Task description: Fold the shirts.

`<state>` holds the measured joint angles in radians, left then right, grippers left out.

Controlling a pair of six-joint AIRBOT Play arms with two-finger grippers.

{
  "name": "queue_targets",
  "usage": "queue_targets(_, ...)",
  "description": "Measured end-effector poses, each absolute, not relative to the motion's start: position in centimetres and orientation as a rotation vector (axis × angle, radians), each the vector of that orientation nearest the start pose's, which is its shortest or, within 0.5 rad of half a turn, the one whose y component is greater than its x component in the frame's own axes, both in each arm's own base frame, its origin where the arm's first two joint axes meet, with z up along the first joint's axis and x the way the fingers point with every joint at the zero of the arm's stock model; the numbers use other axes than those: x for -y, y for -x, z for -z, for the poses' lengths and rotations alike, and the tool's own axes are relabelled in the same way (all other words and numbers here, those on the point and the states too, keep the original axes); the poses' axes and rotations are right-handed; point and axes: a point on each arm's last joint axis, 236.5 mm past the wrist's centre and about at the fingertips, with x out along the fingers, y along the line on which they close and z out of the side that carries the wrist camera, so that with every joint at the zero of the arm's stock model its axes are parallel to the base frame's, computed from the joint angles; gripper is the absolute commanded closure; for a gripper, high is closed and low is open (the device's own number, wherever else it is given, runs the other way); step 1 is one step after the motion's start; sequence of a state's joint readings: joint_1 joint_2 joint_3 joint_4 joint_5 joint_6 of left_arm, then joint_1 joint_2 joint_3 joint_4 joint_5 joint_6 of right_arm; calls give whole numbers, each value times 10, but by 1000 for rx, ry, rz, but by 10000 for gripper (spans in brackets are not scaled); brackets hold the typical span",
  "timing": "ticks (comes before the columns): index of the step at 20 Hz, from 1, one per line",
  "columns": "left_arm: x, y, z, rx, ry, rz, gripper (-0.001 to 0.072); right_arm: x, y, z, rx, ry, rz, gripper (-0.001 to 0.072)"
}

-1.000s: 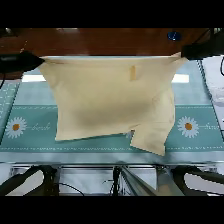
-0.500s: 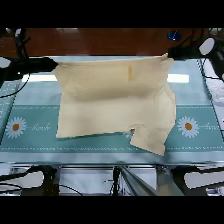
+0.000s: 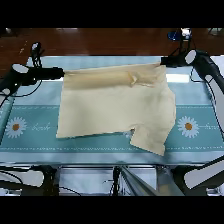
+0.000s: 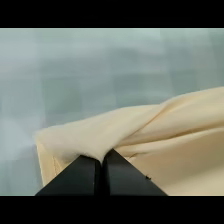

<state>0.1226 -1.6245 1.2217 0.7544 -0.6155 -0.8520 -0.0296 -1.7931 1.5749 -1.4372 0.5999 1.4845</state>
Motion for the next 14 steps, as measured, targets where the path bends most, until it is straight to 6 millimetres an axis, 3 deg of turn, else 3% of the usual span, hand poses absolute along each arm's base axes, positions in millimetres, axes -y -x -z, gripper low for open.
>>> queue_targets(6, 38, -523, 44, -875, 248, 324, 656, 2, -591, 34, -887, -77, -26, 680)
queue_targets(14, 51, -454, 52, -1179, 489, 416, 656, 16, -498, 68, -1308, 2, -13, 680)
